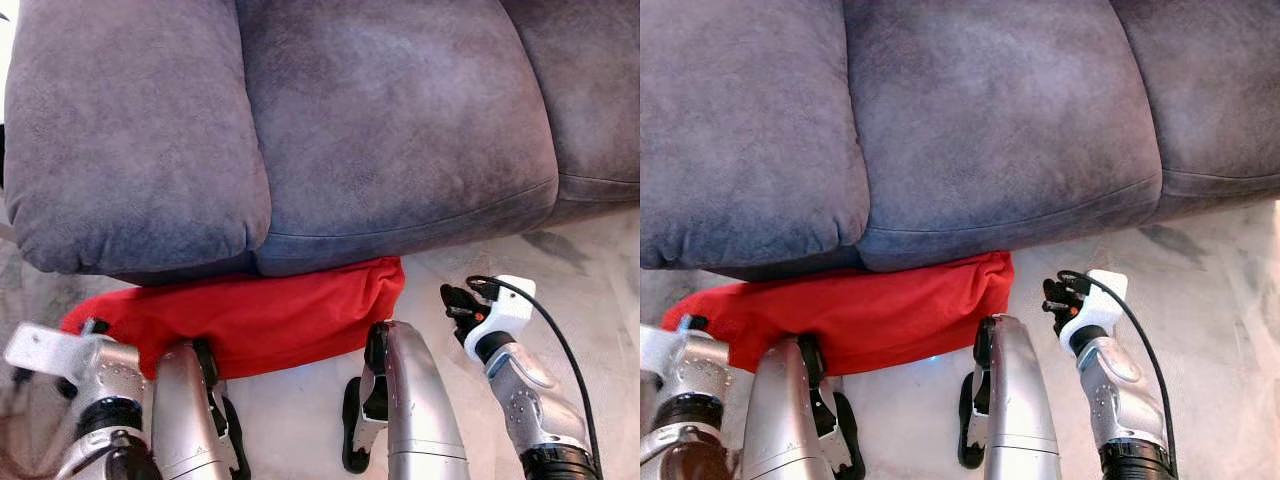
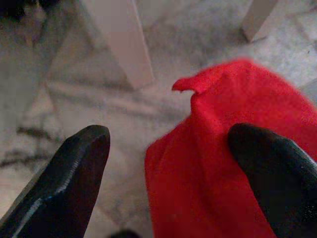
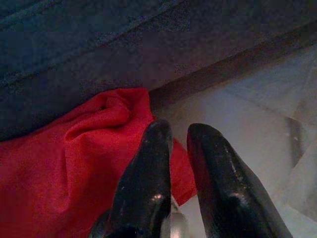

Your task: Move the pillow to the sofa from floor

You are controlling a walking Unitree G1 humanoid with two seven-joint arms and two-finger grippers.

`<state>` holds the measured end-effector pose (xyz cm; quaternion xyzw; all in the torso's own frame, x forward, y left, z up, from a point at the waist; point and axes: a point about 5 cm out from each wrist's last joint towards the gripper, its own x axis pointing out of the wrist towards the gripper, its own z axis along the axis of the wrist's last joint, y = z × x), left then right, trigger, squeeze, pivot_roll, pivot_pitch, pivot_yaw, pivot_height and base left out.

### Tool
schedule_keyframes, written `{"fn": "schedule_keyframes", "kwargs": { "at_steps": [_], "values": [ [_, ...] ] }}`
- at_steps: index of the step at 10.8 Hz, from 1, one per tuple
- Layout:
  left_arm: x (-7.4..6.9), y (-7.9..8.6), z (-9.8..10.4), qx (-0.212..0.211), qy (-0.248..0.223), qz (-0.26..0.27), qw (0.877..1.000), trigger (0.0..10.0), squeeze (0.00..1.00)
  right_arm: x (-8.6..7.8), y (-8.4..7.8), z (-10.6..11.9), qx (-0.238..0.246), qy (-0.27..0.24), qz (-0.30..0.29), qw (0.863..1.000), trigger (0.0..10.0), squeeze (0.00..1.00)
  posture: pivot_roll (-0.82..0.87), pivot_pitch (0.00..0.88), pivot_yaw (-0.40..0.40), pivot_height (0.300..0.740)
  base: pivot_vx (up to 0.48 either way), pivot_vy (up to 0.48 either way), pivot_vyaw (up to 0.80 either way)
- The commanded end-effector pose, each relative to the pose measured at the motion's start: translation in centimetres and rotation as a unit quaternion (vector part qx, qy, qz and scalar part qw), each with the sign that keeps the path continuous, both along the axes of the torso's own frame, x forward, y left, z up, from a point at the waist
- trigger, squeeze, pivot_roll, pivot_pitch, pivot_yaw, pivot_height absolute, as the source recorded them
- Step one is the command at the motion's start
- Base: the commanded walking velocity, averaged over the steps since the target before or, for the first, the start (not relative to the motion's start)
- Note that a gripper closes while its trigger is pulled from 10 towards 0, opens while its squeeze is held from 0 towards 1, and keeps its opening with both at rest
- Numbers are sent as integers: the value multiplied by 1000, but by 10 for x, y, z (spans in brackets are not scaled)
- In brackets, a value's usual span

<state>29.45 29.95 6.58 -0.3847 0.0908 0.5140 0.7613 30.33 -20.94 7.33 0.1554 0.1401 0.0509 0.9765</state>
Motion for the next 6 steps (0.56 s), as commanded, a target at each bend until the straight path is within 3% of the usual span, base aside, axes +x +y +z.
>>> {"fn": "schedule_keyframes", "kwargs": {
  "at_steps": [1,4,6],
  "values": [
    [-9,-8,-17,-39,3,2,999,10000,0,-8,-5,-7,3,15,-7,1000,10000,0,81,523,-137,524,0,0,0],
    [2,-21,-17,-73,-54,-27,995,10000,0,-8,-5,-7,3,15,-8,1000,10000,0,77,527,-139,524,0,0,0],
    [13,-27,-6,-48,-107,-86,989,10000,0,-8,-4,-6,5,13,-7,1000,10000,0,76,528,-138,524,0,0,0]
  ]
}}
